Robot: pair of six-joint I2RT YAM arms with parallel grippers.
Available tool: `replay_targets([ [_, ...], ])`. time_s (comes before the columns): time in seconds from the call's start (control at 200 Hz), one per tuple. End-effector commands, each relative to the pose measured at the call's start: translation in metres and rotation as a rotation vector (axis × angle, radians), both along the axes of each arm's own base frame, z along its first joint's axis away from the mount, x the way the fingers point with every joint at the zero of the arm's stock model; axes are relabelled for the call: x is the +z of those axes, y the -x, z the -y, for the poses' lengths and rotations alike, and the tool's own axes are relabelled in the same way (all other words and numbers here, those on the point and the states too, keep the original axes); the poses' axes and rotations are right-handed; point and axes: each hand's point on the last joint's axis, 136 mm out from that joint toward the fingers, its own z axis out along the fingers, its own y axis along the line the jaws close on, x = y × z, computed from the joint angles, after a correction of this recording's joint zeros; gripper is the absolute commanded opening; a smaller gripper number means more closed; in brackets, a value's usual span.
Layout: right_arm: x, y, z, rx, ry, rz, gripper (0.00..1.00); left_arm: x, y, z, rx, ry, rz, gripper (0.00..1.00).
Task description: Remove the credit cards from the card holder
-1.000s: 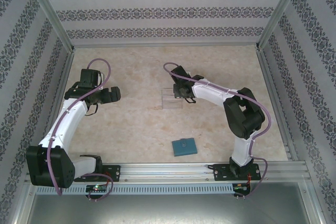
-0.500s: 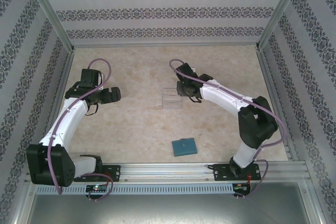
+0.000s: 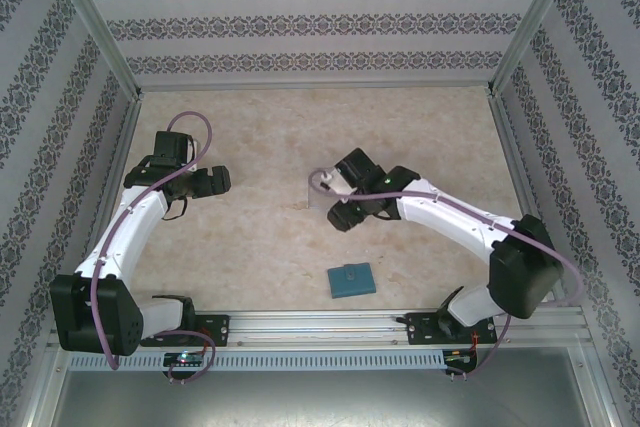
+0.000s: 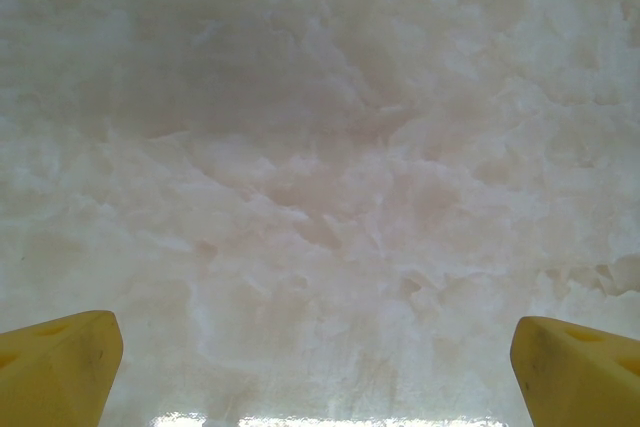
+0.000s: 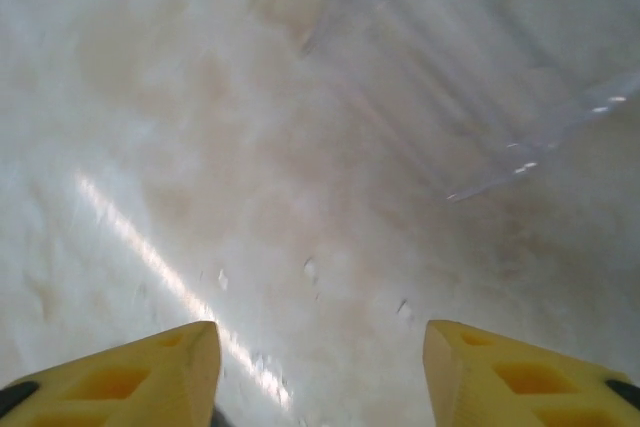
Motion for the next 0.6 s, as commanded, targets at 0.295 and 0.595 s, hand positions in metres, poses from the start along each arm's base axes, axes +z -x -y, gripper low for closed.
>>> replay_targets([
  [0.295, -0.037, 0.094, 0.020, 0.633, 0.210, -0.036, 0.73, 0.002, 0.006, 0.004, -0.029, -0.003, -0.008, 1.00],
  [0.595, -0.056, 0.117, 0.023, 0.761, 0.297, -0.046, 0.86, 0.003, 0.007, 0.006, -0.036, 0.009, -0.006, 1.00],
])
